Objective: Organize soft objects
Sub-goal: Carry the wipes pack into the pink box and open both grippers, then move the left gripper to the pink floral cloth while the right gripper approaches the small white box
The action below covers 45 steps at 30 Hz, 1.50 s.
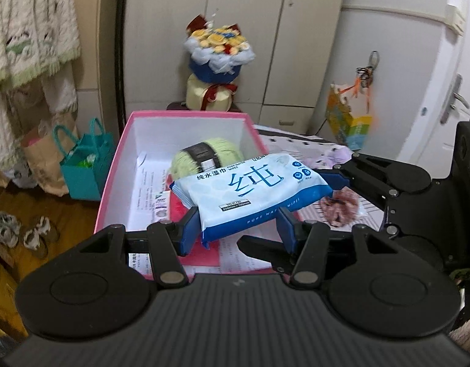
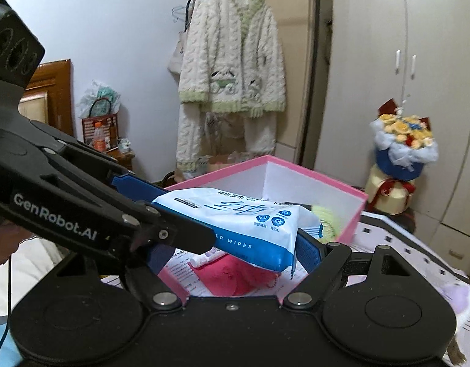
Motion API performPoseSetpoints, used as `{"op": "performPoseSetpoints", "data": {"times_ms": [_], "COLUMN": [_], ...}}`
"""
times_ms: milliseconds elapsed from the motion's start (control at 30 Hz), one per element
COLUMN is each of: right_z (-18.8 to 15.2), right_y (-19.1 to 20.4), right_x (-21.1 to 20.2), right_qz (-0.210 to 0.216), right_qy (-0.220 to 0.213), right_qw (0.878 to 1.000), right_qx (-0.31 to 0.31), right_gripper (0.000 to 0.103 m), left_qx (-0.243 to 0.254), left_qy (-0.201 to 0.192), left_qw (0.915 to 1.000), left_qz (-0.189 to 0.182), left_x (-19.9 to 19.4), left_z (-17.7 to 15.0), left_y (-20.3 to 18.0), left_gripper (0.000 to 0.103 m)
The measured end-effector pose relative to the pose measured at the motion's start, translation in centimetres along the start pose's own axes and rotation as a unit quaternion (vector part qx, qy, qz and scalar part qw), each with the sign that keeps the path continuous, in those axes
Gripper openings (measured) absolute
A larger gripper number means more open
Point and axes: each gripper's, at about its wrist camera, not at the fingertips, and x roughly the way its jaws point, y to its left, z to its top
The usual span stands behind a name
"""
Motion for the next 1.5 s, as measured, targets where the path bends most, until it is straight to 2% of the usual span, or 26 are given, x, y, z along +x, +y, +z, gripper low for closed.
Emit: {"op": "performPoseSetpoints", "data": {"times_ms": [233,467,533,867,1100,1333,1500], "right_z": [-0.1,-0.4,-0.5,0.0,-0.4,-2.0,-5.0], "right_y": [-0.3,-0.3,-0.3,1.0,1.1,-2.4,-6.1], "right_x": [3.1,3.6,3.4,-0.4,-3.6,-8.6,-12.6], "right_qz": [0.003,-0.014,-0.018,-0.038,-0.051,-0.048,-0.095], "right_qy": [0.034,0.071,0.070,0.052,0.046,0.028,0.003], "right_qw": [0.999,0.997,0.997,0.997,0.997,0.998,0.993], "right_qx": [-0.013,-0.024,-0.027,-0.047,-0.038,0.024,0.072], "right_gripper": [0.087,0.086,0.086,0.087,0.087,0.087,0.087], "left_qx": [-0.021,-0.006,-0.008,0.009,0.024,0.042,0.051], "left_qy": [0.029,0.037,0.036,-0.003,-0.016,-0.031,-0.034], "left_qw": [0.9994,0.9993,0.9993,0.9999,0.9996,0.9985,0.9966], "left_qz": [0.002,0.002,-0.001,0.004,0.002,-0.019,-0.055], "left_x": [3.2,3.6,3.4,-0.4,-2.9,-4.6,-4.3], "left_z": [-0.1,-0.6,-0.7,-1.0,-1.4,-1.5,-1.5], "left_y": [2.2,2.0,2.0,0.4,-1.4,-3.7,-6.0], "left_gripper": [0.052,0.053,0.055,0.059,0.060,0.060,0.060]}}
